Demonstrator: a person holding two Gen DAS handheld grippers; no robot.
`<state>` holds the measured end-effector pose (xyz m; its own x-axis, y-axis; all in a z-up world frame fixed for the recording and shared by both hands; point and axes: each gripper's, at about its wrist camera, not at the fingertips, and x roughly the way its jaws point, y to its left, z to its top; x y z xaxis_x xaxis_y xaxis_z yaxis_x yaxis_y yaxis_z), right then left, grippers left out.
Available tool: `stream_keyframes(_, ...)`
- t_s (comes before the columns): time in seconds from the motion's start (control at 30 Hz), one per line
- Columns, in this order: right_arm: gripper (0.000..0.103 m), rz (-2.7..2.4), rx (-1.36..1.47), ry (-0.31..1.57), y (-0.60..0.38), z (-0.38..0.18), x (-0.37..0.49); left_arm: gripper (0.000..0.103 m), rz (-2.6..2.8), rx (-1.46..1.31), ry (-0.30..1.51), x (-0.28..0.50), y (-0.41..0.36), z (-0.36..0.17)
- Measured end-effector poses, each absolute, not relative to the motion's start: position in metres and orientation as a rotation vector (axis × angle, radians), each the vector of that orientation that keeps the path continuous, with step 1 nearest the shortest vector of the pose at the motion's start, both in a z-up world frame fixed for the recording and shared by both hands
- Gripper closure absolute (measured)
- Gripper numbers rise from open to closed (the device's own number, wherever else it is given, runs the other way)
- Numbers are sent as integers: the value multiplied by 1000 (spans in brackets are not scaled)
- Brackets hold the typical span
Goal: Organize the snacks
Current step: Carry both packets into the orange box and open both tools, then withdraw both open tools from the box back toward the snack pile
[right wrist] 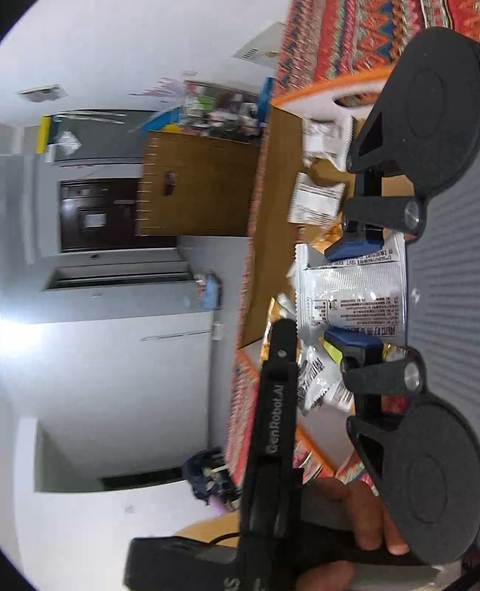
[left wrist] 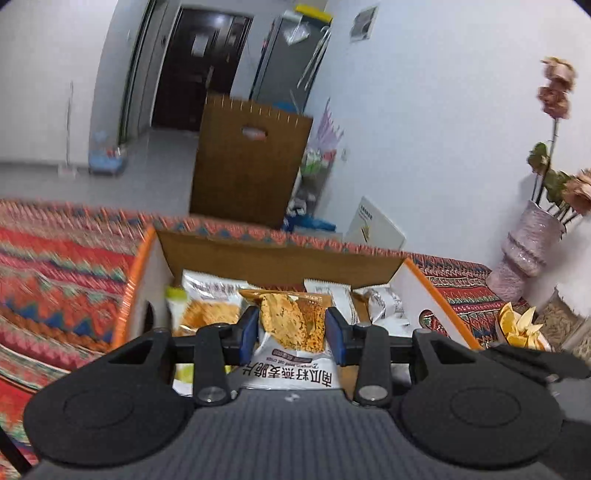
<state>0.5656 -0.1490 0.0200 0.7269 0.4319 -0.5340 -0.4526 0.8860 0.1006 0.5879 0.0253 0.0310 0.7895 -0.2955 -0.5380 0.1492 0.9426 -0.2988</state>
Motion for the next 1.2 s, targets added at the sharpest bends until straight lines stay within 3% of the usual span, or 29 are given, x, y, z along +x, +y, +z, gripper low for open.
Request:
stream_keyframes(0.13,63,464,-58,670,-140,-4,586,64,-230,-224,665,604,19,8)
stream_keyframes(0.2,61,474,-66,690,-136,-11,587,47,-225,-258,681,609,22,-1)
stream_keyframes(0.23,60,477,-77,694,-133,-14,587,46,-227,-274,695,609,23,-4)
stream_keyframes(0.27,57,477,-72,694,-132,-14,586,46,-230,-277,702,610,25,-6)
stream_keyframes(0.37,31,443,-75,686,-136,-12,586,37,-222,-267,683,602,28,-2)
stream_keyframes(0.67,31,428,-112,623,-143,6,576,35,-207,-222,602,578,31,35)
stream_keyframes(0.93,27,426,-123,542,-165,47,517,26,-254,-148,527,507,22,79)
stream_keyframes(1.07,15,415,-148,479,-179,66,470,22,-264,-116,503,456,19,95)
stream_keyframes(1.2,14,374,-193,430,-192,73,419,19,-260,-99,489,401,16,101)
